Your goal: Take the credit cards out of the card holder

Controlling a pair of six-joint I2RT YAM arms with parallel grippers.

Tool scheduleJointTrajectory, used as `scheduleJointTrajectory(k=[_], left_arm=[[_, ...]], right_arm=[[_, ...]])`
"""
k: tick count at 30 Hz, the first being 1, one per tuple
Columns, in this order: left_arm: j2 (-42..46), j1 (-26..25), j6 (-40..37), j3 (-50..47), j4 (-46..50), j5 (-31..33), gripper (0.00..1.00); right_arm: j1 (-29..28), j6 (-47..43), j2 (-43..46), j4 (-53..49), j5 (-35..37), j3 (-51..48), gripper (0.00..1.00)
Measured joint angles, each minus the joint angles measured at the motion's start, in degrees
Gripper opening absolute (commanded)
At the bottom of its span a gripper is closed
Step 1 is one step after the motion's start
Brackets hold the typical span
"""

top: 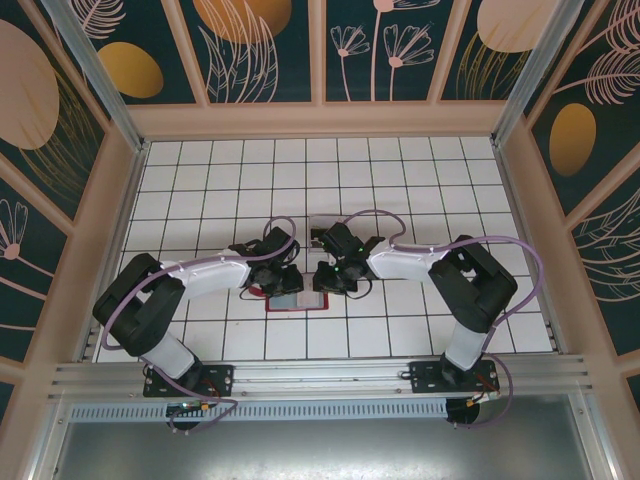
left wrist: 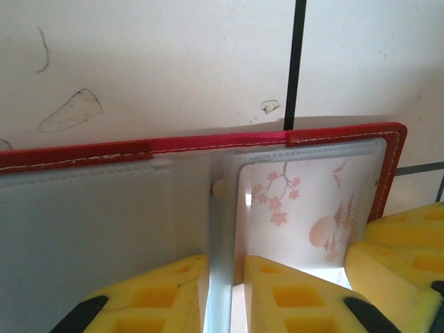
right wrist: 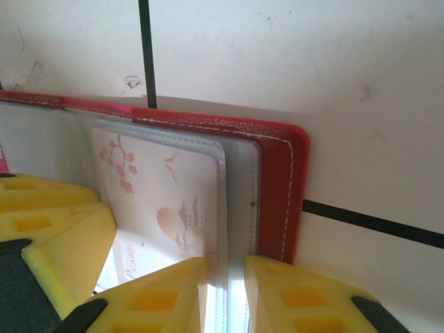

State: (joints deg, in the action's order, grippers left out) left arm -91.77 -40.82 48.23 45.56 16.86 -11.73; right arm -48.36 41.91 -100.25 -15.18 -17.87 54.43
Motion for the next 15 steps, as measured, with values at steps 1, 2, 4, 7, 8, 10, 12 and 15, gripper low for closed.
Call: scheduleJointTrajectory(k=[1, 2, 4, 7, 8, 10, 12, 15], left_arm=[[0.09, 0.0, 0.0, -0.04, 0.07, 0.17, 0.22], [0.2, 0.0, 0.0, -0.09, 0.2, 0.37, 0.22], [0.66, 0.02, 0.0, -0.2, 1.03, 1.22, 0.22], [1.09, 0.02, 0.0, -0.22, 2.03, 1.97, 0.22], [1.2, 0.02, 0.0, -0.22, 2.29, 2.16, 0.22], [1.51, 0.02, 0.0, -0.22, 2.99, 2.69, 0.22], [1.66, 0.02, 0.0, -0.22, 3.34, 2.93, 0.22], [2.12, 0.02, 0.0, -0.22, 3.56, 2.99, 0.22]], right_arm=[[0.0, 0.0, 0.0, 0.0, 0.02, 0.0, 0.24], [0.02, 0.0, 0.0, 0.02, 0.0, 0.0, 0.24], [0.04, 0.0, 0.0, 0.0, 0.02, 0.0, 0.24], [0.04, -0.02, 0.0, -0.02, 0.2, 0.0, 0.24], [0.04, -0.02, 0.0, -0.02, 0.24, 0.0, 0.24], [0.04, -0.02, 0.0, -0.04, 0.26, 0.0, 0.24], [0.04, -0.09, 0.0, -0.09, 0.37, 0.0, 0.24], [0.28, -0.7, 0.0, -0.5, 0.72, 0.0, 0.24]])
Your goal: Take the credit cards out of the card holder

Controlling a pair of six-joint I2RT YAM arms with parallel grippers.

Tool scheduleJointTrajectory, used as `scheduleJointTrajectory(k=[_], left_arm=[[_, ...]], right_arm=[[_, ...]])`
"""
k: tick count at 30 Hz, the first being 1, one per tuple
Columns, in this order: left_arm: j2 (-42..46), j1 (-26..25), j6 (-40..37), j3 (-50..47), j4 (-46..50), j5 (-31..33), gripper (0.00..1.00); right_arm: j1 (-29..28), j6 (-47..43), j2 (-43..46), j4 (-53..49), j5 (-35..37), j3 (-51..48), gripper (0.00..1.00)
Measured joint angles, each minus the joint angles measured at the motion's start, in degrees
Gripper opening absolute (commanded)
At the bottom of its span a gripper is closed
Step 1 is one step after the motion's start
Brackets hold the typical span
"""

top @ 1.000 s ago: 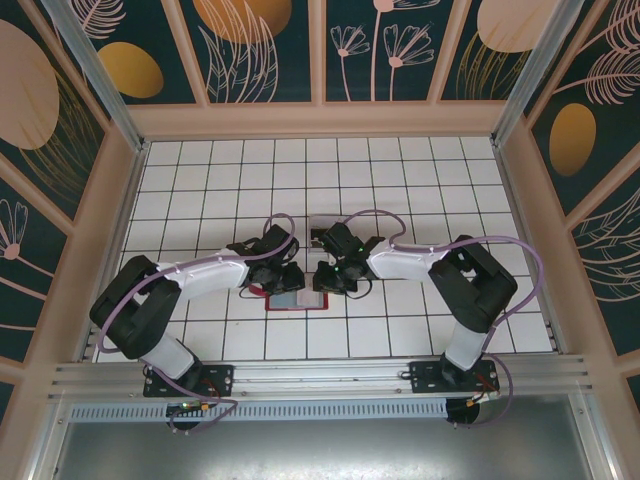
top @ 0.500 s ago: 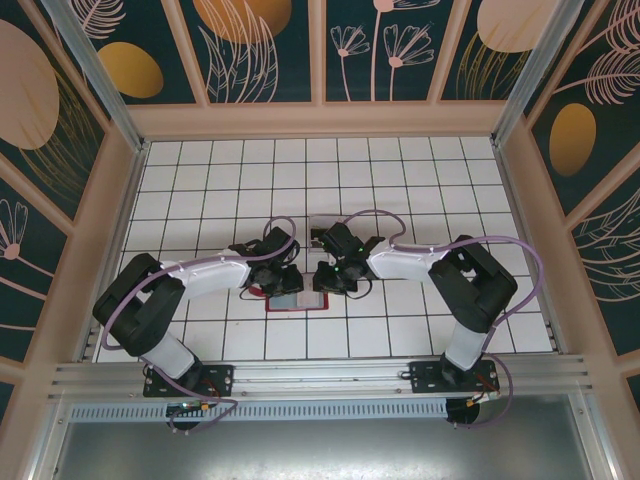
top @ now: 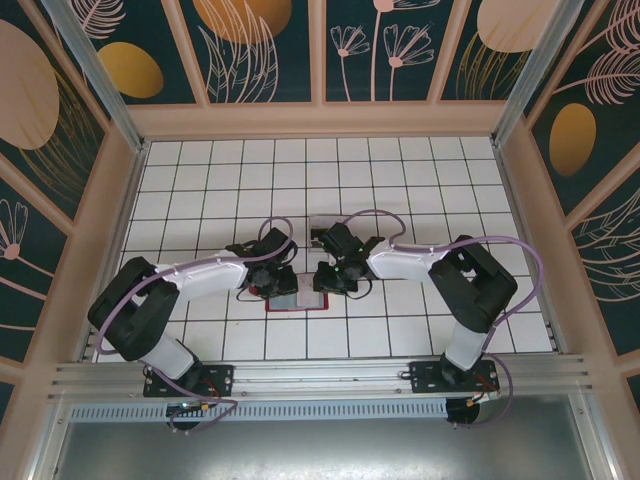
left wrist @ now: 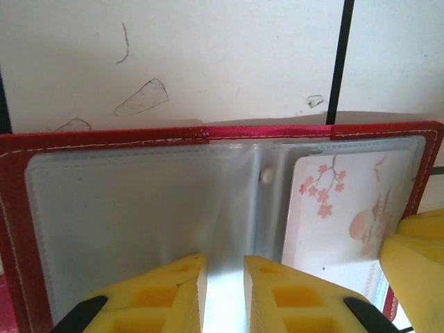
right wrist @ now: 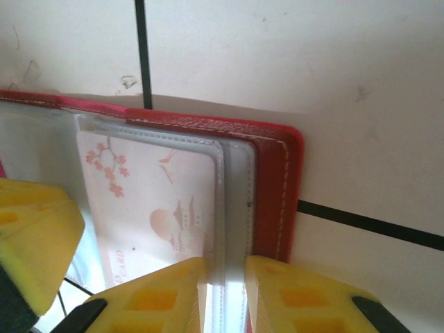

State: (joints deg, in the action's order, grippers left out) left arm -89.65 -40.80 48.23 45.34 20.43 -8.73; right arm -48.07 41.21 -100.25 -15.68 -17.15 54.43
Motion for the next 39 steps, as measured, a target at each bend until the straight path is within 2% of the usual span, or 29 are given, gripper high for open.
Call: scheduleJointTrajectory(k=[15, 26, 39], left_arm=[[0.85, 0.0, 1.57, -0.02, -7.08, -7.41, 0.23], [-3.63, 0.0, 1.49, 0.2, -8.02, -9.09, 0.24], [-5.25, 0.04, 0.59, 1.66, -8.09, -10.34, 0.31]], right_arm=[[3.15, -1.92, 1.38, -2.71, 1.62, -0.48, 0.19], [3.15, -2.29, 1.38, -2.71, 1.64, -0.48, 0.19], [3.21, -2.32, 1.42, -2.8, 1.68, -0.48, 0.2]])
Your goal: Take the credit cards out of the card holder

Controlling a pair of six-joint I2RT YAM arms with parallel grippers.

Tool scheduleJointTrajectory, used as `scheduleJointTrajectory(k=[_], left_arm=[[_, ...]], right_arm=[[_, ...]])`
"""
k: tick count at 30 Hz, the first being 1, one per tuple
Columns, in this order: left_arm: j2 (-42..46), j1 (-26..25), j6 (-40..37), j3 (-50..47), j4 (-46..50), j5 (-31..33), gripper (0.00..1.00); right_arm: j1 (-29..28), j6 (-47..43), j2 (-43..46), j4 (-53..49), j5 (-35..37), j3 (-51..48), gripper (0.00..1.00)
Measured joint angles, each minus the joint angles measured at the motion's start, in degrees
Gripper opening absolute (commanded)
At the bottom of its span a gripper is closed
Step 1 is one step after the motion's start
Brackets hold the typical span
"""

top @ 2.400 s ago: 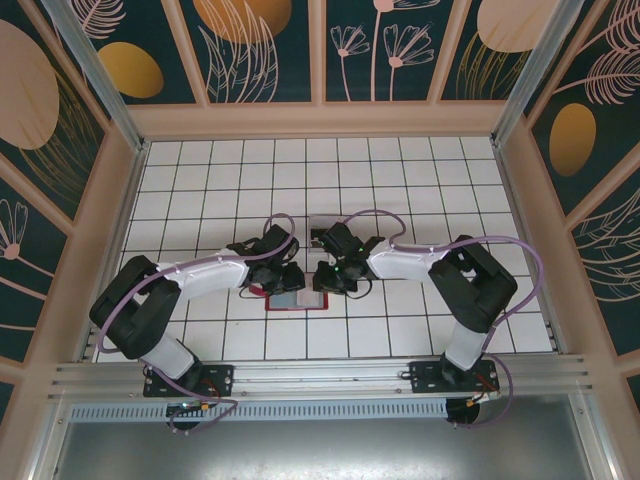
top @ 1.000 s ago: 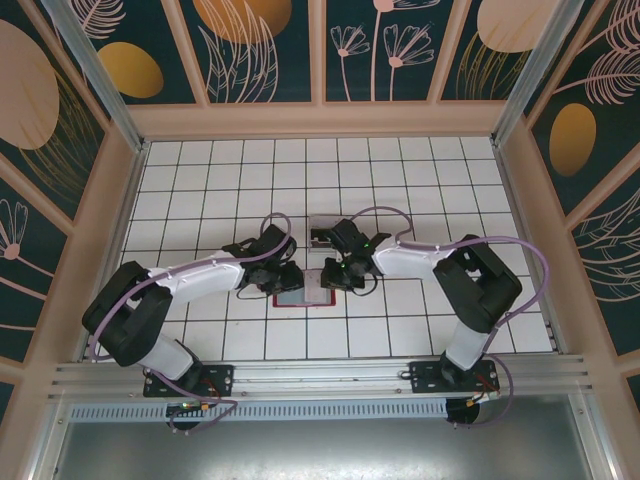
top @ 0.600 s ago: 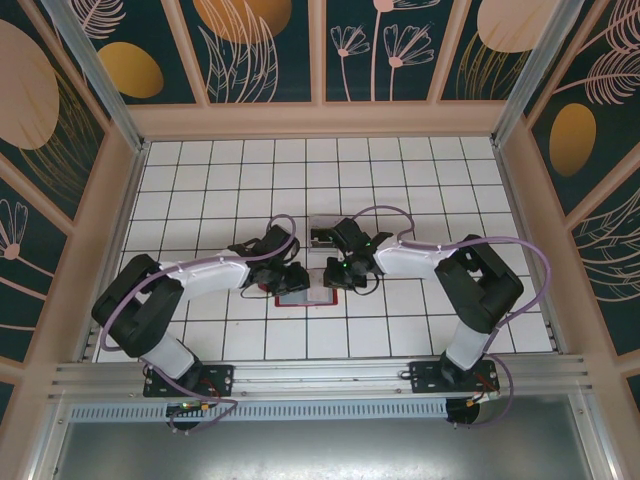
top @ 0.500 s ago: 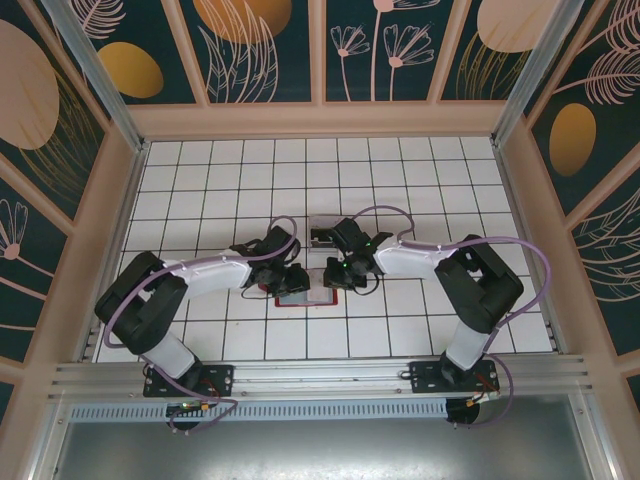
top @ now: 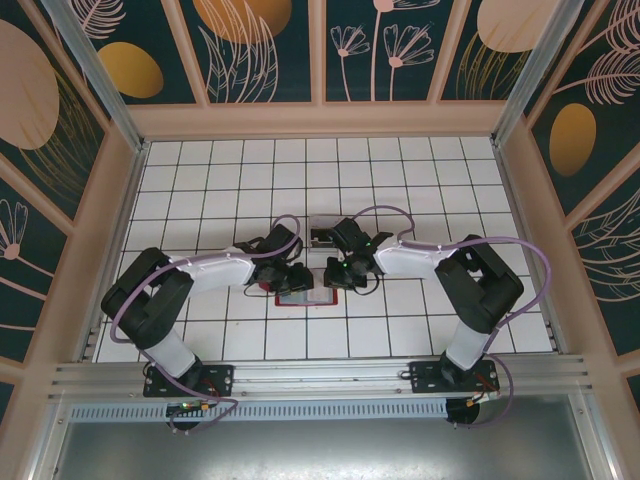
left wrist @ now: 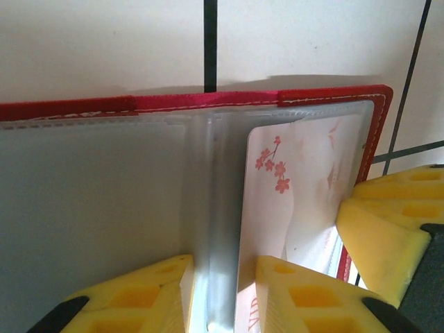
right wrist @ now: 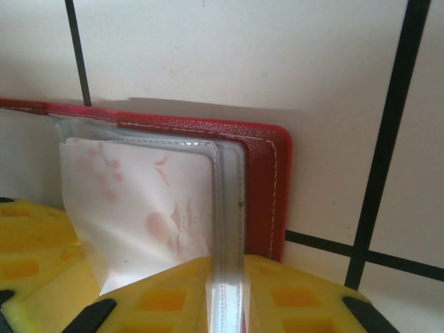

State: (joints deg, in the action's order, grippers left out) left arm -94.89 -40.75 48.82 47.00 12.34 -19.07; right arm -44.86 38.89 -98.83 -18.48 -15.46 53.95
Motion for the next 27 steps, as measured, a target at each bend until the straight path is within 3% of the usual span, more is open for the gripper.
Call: scheduleJointTrajectory(k=[11, 27], left_arm=[[-0.2, -0.02, -1.55, 1.88, 4.61, 4.35, 0.26], [1.18, -0.04, -1.42, 0.57, 4.37, 4.63, 0.23]], right_arm=[[-0.02, -0.02, 0.02, -0.22, 0.17, 0.0, 0.28], [-0.02, 0.07, 1.4, -2.56, 1.6, 0.04, 0.37]])
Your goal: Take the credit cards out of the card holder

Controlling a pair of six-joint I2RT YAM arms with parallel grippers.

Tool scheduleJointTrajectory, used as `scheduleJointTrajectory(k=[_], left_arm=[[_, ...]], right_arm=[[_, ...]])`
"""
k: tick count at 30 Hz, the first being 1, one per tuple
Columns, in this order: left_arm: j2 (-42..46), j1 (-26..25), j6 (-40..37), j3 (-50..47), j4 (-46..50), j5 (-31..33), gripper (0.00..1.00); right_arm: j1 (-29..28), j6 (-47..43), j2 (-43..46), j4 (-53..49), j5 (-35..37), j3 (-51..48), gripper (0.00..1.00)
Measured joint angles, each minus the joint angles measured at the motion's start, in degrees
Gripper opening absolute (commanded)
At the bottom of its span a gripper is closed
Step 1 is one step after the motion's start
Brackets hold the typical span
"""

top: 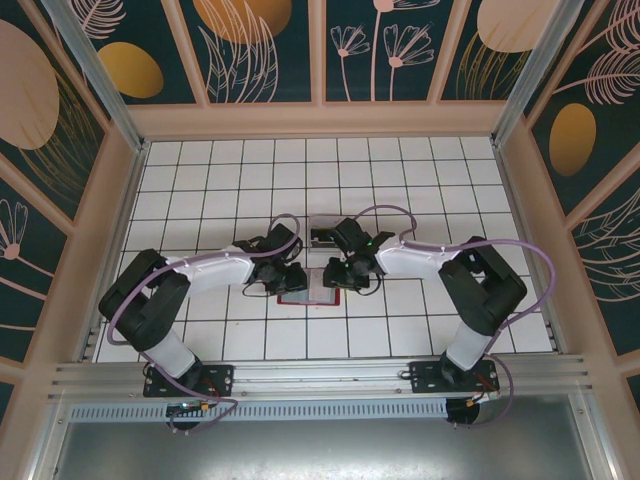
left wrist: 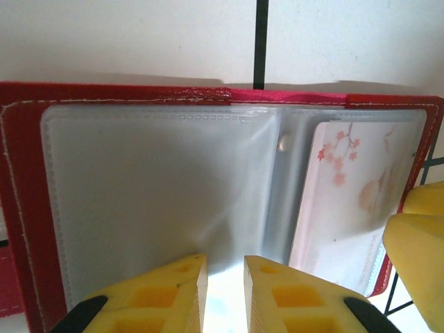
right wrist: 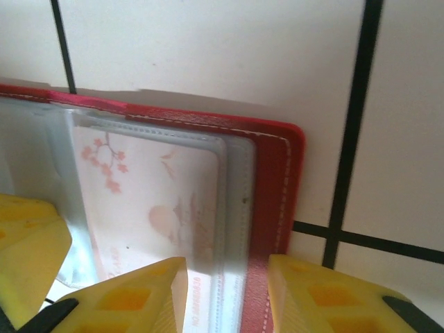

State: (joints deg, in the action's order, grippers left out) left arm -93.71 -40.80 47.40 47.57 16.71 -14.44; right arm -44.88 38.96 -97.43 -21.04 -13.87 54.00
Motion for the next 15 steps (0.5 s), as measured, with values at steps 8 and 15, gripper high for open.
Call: scheduleJointTrajectory(k=[8, 15], left_arm=[[1.2, 0.0, 0.98, -1.09, -0.9, -1.4, 0.25], [1.2, 0.0, 1.07, 0.0, -1.09, -1.6, 0.21]], right_arm=[[0.0, 0.15, 1.07, -1.22, 0.83, 0.0, 0.26], [0.0, 0.15, -0.04, -1.07, 0.76, 0.07, 0.19]])
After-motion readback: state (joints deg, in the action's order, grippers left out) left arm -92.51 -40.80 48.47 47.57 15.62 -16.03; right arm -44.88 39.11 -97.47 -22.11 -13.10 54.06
